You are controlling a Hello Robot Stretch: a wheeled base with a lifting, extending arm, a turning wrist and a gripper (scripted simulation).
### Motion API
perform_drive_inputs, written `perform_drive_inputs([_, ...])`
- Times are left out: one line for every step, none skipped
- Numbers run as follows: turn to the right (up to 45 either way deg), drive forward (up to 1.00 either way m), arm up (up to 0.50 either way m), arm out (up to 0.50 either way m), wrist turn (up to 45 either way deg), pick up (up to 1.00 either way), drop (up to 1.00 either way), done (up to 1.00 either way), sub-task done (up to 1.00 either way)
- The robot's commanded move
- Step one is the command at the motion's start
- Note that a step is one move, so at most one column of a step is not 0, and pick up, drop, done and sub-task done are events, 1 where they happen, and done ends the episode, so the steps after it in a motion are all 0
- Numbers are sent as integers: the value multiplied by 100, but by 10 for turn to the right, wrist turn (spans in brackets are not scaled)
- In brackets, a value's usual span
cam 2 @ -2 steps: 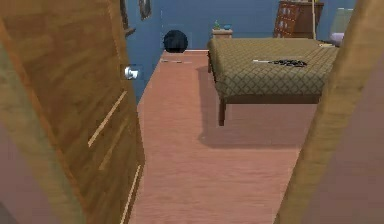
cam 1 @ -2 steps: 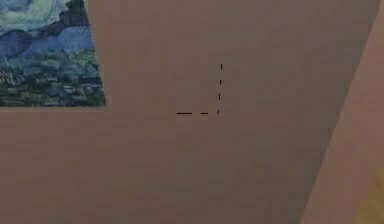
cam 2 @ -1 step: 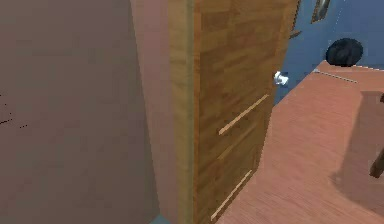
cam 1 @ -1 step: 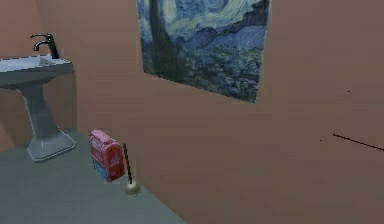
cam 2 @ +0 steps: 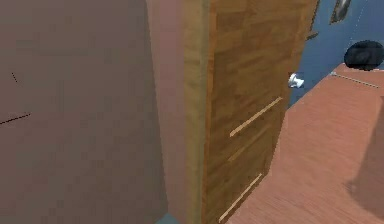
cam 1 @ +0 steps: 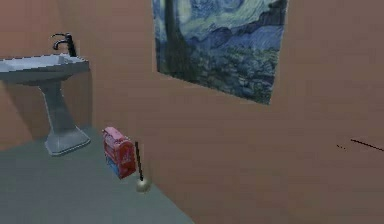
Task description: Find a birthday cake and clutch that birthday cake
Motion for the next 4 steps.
perform_drive_inputs([0, 40, 0, 0, 0, 0, 0, 0, 0])
perform_drive_inputs([-420, 0, 0, 0, 0, 0, 0, 0, 0])
perform_drive_inputs([0, 75, 0, 0, 0, 0, 0, 0, 0])
perform_drive_inputs([-450, 0, 0, 0, 0, 0, 0, 0, 0])
